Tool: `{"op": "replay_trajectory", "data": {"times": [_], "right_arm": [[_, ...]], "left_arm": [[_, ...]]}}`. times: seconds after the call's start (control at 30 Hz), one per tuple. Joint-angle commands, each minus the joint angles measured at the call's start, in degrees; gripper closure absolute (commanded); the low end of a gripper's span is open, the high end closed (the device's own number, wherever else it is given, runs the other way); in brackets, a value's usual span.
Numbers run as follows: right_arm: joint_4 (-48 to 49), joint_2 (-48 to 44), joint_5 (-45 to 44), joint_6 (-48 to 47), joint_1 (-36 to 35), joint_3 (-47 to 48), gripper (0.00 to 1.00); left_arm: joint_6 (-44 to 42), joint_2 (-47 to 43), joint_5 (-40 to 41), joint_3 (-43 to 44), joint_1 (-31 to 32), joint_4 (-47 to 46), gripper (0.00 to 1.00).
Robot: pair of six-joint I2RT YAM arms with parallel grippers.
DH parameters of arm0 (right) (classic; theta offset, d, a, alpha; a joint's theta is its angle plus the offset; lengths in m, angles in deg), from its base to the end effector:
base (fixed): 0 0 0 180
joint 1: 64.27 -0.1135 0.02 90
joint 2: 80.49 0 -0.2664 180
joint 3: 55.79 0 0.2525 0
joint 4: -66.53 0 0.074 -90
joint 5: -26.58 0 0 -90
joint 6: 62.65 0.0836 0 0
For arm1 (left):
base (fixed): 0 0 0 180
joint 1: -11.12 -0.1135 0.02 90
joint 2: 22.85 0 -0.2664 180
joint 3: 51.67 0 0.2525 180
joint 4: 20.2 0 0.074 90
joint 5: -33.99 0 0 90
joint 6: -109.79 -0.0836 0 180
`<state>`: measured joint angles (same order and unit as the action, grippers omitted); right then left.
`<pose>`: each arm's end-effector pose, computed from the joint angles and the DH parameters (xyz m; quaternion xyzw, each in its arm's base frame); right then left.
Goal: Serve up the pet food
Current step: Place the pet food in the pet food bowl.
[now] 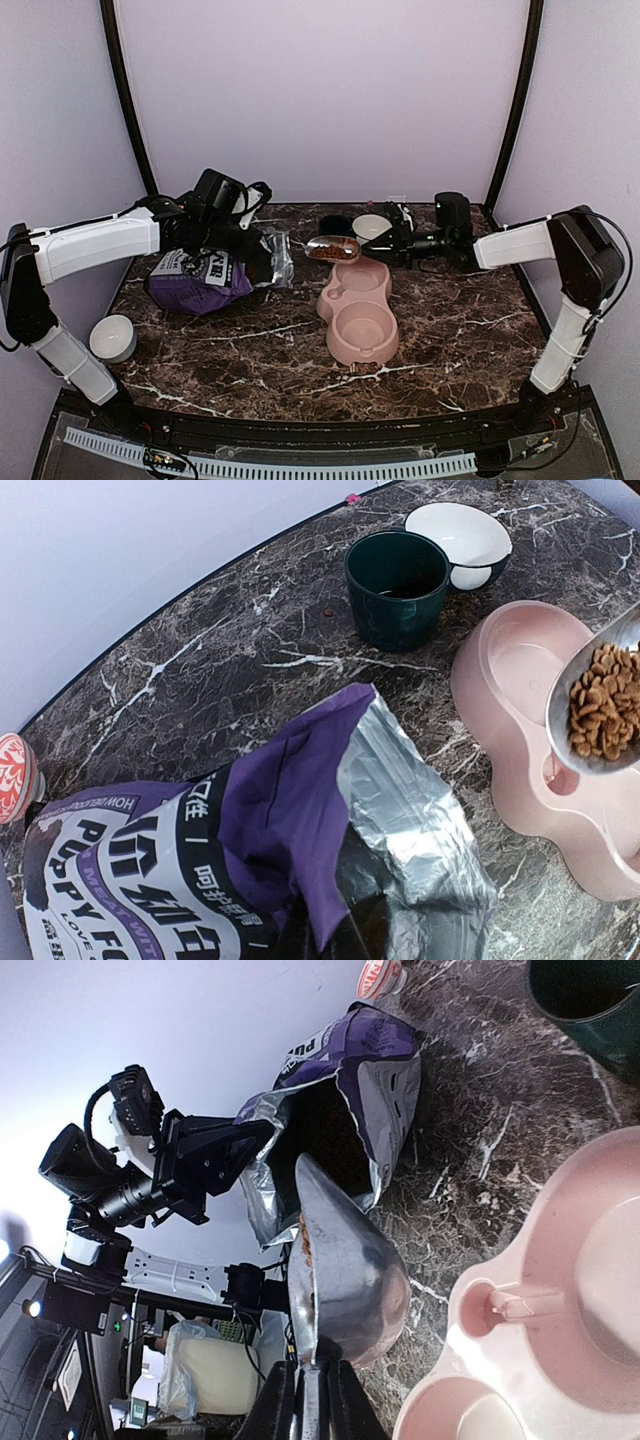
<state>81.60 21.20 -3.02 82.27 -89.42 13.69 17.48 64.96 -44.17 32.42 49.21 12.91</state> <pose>0.3292 0.2349 0.2058 -0.1101 0.7488 0.6400 0.1326 0.3148 -0.2249 0.2699 0.2638 0.8507 -0.0490 0.4519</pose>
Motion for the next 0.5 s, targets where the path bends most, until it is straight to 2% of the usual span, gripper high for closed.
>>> {"op": "replay_trajectory", "data": {"times": [0.0, 0.47], "right_arm": [[-5.6, -4.4, -1.1, -6.0, 2.6, -1.2, 1.0], [-24.9, -9.9, -7.1, -20.2, 9.9, -1.4, 1.0]], "left_arm": [[0.1, -3.5, 2.6, -0.5, -1.2, -0.7, 1.0], [0.2, -3.7, 2.4, -0.7, -1.3, -0.9, 1.0]]}}
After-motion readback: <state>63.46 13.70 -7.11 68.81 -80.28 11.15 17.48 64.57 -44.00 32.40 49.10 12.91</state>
